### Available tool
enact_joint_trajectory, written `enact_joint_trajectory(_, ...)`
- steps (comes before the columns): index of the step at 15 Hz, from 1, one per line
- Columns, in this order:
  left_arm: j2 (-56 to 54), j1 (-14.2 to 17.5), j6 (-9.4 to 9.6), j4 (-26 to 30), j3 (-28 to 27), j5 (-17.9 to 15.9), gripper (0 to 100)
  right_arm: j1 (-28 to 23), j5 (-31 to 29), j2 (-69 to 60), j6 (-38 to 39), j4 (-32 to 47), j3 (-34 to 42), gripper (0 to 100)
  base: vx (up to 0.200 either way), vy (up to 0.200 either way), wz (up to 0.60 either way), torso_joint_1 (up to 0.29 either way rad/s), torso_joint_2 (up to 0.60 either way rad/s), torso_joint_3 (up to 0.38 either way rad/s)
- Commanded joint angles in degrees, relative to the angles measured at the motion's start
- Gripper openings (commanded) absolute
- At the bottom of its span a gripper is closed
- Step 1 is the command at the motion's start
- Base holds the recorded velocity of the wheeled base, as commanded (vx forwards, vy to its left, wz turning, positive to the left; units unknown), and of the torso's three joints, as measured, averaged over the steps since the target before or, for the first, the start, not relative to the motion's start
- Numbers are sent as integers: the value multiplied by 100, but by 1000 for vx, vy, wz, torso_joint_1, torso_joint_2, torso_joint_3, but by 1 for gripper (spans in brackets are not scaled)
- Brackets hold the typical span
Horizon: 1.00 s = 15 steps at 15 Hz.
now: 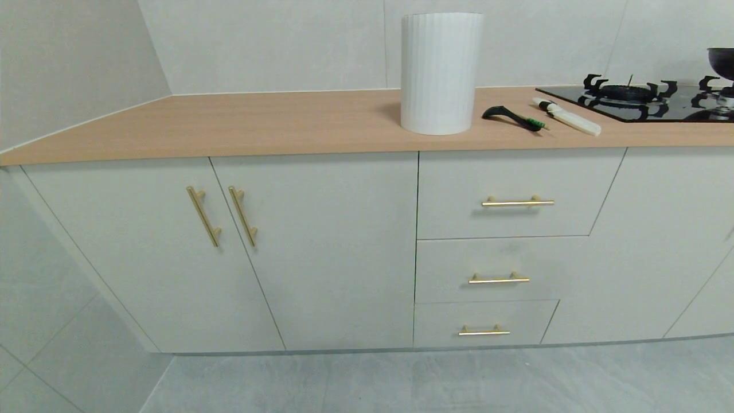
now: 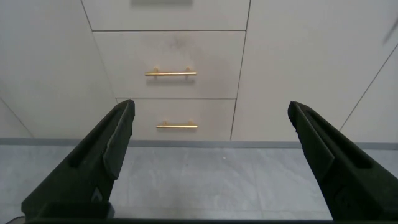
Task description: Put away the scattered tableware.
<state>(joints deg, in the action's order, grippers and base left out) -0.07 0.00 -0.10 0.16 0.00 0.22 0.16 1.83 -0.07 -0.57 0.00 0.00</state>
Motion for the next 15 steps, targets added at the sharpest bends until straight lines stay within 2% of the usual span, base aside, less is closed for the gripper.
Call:
enact_joint_trajectory(1, 7, 0, 1, 2, 0, 4, 100, 2, 2, 7, -4, 0, 0, 100, 200, 0, 0, -2, -7, -2)
enact_joint_trajectory(6, 7, 0, 1, 2, 0, 4, 100, 2, 2, 7, -4, 0, 0, 100, 200, 0, 0, 0, 1, 6)
enact_joint_trajectory(15, 7, 0, 1, 2, 0, 4, 100, 2, -7, 7, 5, 0, 0, 100, 0, 0, 0, 0, 0, 0)
